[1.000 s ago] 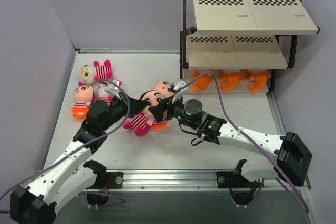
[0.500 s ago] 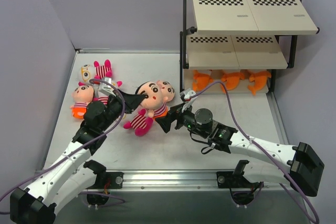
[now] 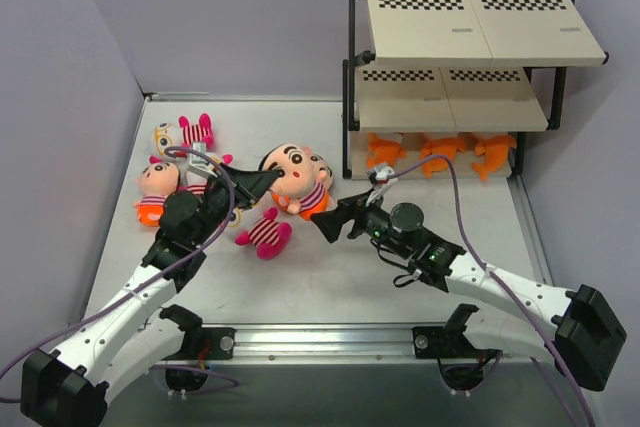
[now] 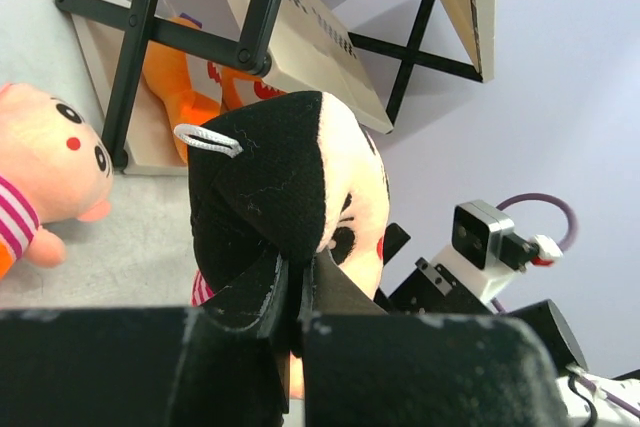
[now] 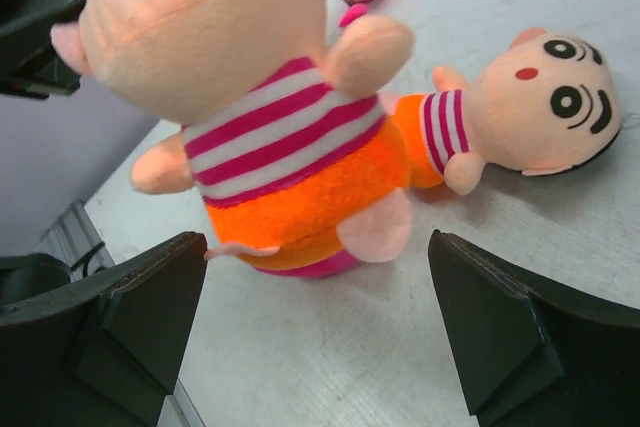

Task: Place and organize the stuffed toys onto the shelf
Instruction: Pass the stuffed toy from the left arm to the right

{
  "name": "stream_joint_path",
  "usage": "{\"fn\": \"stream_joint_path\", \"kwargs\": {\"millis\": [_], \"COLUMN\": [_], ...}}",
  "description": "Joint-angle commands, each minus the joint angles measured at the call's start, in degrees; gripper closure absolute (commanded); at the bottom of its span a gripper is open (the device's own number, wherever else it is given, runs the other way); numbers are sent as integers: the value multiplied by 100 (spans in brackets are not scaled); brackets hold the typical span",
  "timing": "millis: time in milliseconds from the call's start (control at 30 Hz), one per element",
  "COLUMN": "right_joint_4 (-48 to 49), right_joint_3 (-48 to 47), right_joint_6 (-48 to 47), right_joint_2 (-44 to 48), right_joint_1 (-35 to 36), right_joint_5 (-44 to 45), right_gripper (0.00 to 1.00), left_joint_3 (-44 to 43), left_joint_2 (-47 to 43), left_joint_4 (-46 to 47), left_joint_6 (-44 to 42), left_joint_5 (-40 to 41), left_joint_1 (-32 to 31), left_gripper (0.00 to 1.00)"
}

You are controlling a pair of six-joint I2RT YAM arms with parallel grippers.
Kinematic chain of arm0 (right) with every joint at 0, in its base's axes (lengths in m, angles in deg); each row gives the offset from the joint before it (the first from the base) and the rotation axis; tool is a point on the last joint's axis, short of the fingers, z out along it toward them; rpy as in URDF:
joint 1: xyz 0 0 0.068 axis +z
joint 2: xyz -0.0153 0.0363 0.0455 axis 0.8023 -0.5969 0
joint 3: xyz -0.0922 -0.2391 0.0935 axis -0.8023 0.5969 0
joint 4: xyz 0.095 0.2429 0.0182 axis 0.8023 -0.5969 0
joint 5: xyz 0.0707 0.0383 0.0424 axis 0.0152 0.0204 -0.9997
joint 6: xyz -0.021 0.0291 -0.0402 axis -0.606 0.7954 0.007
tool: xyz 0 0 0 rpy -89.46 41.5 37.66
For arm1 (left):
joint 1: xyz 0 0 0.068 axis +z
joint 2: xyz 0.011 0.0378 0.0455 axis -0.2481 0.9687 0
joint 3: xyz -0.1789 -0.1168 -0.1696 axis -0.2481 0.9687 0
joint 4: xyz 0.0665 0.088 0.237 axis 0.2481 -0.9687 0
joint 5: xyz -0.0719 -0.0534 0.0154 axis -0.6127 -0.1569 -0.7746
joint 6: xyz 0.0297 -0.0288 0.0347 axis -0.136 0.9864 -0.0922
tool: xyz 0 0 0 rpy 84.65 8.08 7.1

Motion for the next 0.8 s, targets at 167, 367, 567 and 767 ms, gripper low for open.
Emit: {"fn": "stream_joint_path", "kwargs": {"millis": [167,367,567,767], "right_joint_4": [1630,2474,2712,2326], "right_joint_3": [545,668,634,607], "right_joint_6": [1517,2028,2178,2134], "right_joint_2": [361,36,-219,-220], "right_joint_1": [-732,-767,-793,-785], "right_joint_5": [-1011,-1143,-1047,-713], "right_gripper": [3,5,8,11], "left_joint_3": [-124,-132,-80,-1], "left_joint_2": [50,305,314,200], "left_joint_4": [749,1162,1453,1515], "left_joint_6": [100,258,399,451], "left_joint_5": [10,-113,-192,-183], "left_joint_1": [8,8,-1,-1], "left_gripper": [97,97,97,97]}}
